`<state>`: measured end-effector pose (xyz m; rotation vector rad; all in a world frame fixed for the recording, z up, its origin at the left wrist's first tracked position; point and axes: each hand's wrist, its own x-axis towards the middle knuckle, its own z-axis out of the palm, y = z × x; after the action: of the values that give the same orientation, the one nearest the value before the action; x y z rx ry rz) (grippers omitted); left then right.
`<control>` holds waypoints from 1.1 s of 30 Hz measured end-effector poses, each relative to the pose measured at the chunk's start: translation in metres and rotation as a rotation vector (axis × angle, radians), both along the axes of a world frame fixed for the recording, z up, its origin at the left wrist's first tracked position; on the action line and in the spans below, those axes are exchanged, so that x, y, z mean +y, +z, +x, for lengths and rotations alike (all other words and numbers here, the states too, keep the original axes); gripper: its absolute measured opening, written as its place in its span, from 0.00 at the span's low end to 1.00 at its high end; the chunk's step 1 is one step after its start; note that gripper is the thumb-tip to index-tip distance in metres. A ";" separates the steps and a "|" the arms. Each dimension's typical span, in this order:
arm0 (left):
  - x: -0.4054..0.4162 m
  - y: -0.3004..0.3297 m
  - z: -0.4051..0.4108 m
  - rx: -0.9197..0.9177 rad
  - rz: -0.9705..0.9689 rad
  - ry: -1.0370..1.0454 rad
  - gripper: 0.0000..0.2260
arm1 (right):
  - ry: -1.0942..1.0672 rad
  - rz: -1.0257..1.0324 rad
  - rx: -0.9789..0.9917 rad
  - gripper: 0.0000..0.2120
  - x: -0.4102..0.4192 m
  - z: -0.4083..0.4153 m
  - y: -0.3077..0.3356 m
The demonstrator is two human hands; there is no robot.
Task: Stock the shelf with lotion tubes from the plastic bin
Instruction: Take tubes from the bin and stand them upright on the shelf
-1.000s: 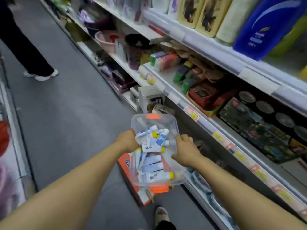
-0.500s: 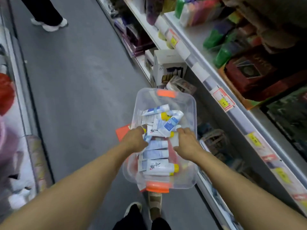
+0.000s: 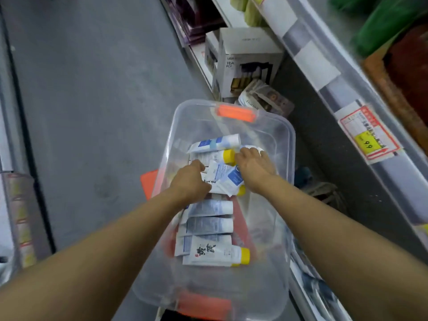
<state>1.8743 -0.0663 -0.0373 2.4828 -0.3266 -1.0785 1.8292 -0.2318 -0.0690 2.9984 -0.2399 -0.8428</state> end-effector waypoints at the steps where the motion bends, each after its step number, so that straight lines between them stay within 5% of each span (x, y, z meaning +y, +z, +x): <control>1: 0.000 -0.007 0.002 -0.001 0.008 0.003 0.22 | 0.038 -0.039 0.014 0.20 -0.001 0.003 -0.006; 11: -0.002 -0.036 0.016 0.006 0.057 0.045 0.20 | 0.196 -0.115 -0.032 0.14 -0.008 0.008 0.011; 19: -0.032 -0.039 0.014 -0.005 0.032 0.045 0.24 | -0.096 0.056 -0.324 0.14 -0.024 -0.014 0.077; 26: -0.054 -0.070 0.004 0.095 -0.072 0.348 0.30 | -0.410 0.274 -0.471 0.17 -0.031 -0.043 0.092; 33: -0.054 -0.060 -0.007 -0.104 -0.131 0.318 0.14 | -0.568 0.359 -0.520 0.16 -0.023 -0.059 0.092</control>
<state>1.8669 -0.1207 -0.0972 2.3754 -0.0270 -0.7759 1.7698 -0.2547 0.0229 3.4842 -1.0932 -0.0730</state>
